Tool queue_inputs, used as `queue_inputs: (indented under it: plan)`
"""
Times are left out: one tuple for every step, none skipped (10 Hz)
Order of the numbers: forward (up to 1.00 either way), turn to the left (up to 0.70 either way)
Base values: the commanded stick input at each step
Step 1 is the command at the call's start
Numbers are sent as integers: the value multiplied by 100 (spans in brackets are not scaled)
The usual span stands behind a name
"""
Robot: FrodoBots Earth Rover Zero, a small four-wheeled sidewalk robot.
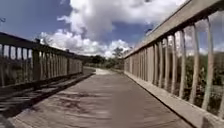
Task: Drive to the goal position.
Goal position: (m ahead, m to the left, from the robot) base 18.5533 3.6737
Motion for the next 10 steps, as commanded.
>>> queue_inputs:
  plan:
    - [85, 0]
    - [85, 0]
    - [85, 0]
    - [85, 0]
    - [85, 0]
    - [85, 0]
    - [85, 0]
    - [85, 0]
    - [85, 0]
    - [85, 0]
